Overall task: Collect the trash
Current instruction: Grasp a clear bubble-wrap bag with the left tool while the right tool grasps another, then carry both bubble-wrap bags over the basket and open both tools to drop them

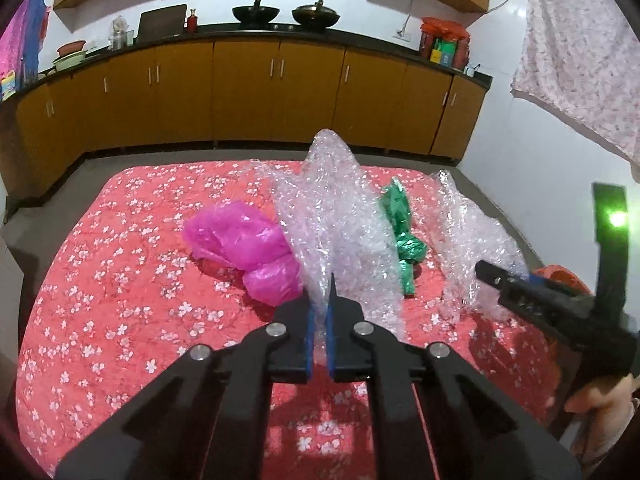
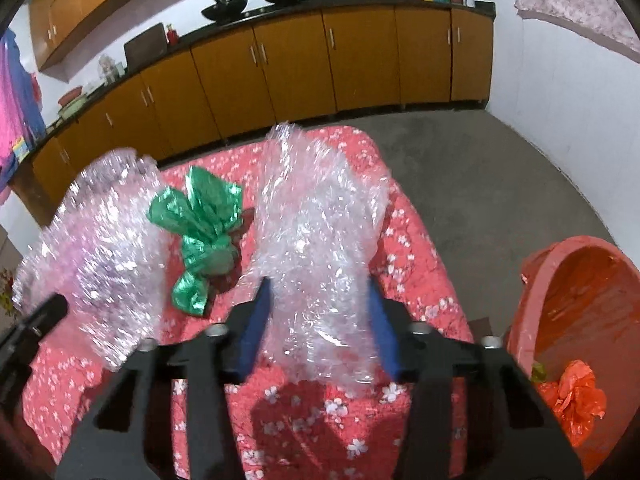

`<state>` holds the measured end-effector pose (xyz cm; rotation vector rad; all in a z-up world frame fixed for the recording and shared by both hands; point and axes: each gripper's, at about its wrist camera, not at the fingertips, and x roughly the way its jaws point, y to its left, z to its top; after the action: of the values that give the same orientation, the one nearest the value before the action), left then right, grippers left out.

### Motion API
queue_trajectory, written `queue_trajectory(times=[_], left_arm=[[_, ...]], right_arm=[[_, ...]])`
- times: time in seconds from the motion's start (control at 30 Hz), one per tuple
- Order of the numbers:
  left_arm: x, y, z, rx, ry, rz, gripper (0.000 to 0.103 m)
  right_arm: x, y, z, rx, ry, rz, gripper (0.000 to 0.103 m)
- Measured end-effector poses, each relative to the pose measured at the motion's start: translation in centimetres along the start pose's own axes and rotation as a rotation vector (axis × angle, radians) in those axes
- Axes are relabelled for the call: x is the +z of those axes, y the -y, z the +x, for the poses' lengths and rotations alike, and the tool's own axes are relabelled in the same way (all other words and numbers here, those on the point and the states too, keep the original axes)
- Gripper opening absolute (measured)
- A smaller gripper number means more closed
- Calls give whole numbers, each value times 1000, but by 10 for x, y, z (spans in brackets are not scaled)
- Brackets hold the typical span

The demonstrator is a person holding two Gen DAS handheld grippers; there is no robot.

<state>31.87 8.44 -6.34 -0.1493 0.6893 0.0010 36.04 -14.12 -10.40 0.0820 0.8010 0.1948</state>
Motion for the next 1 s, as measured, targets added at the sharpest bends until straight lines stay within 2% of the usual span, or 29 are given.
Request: queue_trajectory(times=[0.1,0.2,0.67,1.0], left_arm=[[0,-1,-7,-16,12,-1,6],[0,-1,-16,-28,25,6,6],[-8,7,-69,-64,69,42,6],[-13,33,-107,-129,97,90,5]], right_arm=[[-7,-4,-13,6,15,-30,21],[-15,-6,-29,16,37,-56,19],[-37,4,-99,39,105,-62,18],[-52,27,-153,-26,177,-45,18]])
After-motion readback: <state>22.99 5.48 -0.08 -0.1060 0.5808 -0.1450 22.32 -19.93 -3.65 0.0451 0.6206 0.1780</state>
